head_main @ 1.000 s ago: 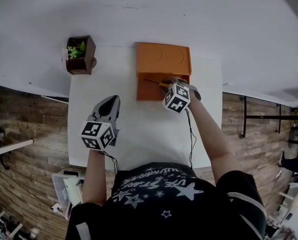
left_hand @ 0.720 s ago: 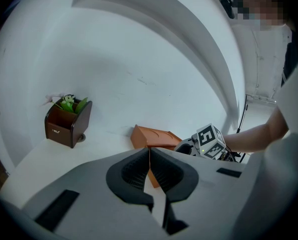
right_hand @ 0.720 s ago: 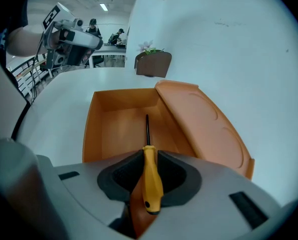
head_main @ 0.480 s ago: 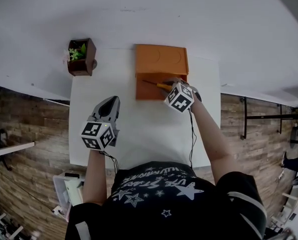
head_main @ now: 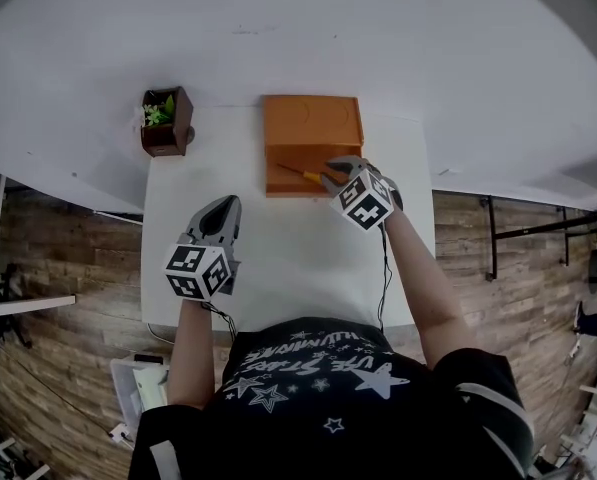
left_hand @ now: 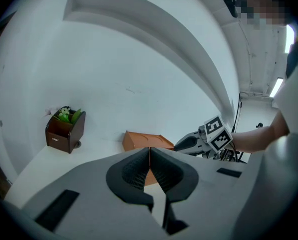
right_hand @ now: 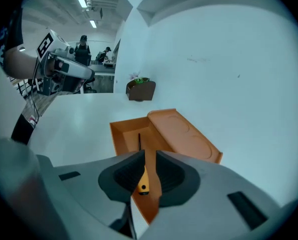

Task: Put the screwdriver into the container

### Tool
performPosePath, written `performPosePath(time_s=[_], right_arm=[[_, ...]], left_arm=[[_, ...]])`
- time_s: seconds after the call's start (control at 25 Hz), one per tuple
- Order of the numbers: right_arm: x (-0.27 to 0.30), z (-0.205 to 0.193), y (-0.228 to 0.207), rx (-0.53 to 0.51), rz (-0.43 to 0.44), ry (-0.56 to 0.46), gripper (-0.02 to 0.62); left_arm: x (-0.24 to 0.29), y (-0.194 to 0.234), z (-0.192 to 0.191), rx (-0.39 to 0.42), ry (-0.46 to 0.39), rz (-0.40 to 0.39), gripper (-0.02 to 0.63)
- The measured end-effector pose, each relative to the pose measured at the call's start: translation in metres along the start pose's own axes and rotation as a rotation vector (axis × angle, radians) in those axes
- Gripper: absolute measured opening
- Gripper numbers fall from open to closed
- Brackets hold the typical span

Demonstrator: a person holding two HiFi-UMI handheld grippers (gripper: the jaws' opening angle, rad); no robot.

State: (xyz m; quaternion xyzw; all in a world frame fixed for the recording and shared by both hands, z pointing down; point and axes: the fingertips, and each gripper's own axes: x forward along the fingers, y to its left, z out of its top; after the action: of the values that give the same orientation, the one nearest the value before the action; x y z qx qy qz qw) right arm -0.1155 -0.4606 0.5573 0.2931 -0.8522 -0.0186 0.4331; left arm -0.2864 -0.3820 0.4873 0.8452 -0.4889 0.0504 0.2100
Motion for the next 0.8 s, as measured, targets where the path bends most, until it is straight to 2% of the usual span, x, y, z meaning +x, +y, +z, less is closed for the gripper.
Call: performPosePath(time_s=[0.24,0.44,0.8], right_arm=[[-0.039,-0.001,0.01,0.11,-0.035,-0.092,0.069],[-0.069,-0.003,0.026,0.093,-0.055,-0.134,0.061],[-0.118,-0.02,0.053,0.088,-0.041,-0.193,0.058]], left_arm=[[-0.022,-0.03,-0.004,0.027,-0.007,-0.002,0.021],[-0.04,-0.053,-0.007,0.042,-0.02,0.015,0.021],[-0.063,-0.101,-0.023,0.047,-0.032,0.042,0.021]])
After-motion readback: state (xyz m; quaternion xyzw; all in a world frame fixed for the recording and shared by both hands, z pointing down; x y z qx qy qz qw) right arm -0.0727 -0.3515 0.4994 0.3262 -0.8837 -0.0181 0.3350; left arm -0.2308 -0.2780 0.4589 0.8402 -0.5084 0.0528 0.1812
